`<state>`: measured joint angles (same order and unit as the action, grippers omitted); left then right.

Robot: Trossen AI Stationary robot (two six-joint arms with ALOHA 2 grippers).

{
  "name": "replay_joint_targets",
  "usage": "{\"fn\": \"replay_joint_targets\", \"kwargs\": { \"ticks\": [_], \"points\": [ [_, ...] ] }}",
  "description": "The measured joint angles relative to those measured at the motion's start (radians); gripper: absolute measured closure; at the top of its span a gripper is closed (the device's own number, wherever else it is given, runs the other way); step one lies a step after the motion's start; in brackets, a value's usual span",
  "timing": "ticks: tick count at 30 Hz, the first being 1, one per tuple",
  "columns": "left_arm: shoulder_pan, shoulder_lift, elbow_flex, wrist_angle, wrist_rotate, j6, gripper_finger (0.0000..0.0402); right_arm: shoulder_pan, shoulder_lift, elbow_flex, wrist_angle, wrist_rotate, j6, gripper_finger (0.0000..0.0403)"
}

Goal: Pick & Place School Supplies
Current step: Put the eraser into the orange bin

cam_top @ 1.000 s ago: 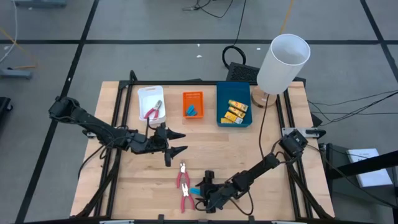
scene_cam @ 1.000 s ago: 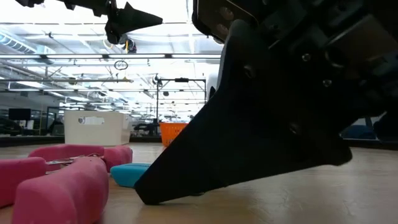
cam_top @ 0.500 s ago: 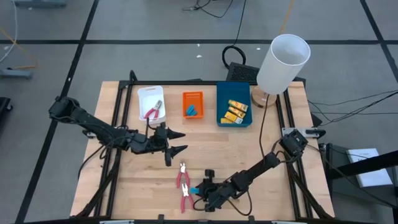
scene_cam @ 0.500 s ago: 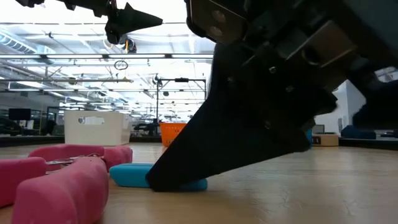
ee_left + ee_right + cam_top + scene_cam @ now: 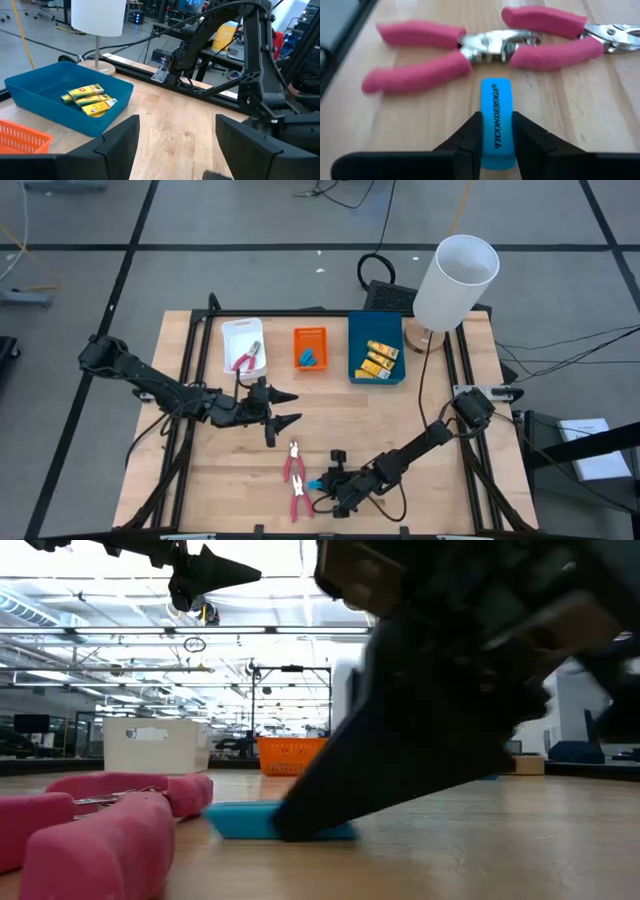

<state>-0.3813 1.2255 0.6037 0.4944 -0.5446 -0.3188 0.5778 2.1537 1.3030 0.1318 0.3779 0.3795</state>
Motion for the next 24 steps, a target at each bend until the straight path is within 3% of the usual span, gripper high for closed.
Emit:
{"fn": "replay_joint_targets", "kwargs": {
  "ticks": [4,13,24],
  "points": [
    [0.000,0.000,0.000,-0.007,0.000,-0.006,0.0135,-0.002,-0.066,-0.004,-0.057,0.024,-0.060,0.0330],
    [0.000,0.001,0.000,-0.105,0.001,-0.125,0.0135,-0.020,-0.192,-0.001,-0.252,0.235,-0.134,0.0328],
    [0.012,0.055,0.002,-0.146,0.047,-0.300,0.0135,-0.056,-0.302,0.001,-0.257,0.516,-0.338,0.0331]
  ]
}}
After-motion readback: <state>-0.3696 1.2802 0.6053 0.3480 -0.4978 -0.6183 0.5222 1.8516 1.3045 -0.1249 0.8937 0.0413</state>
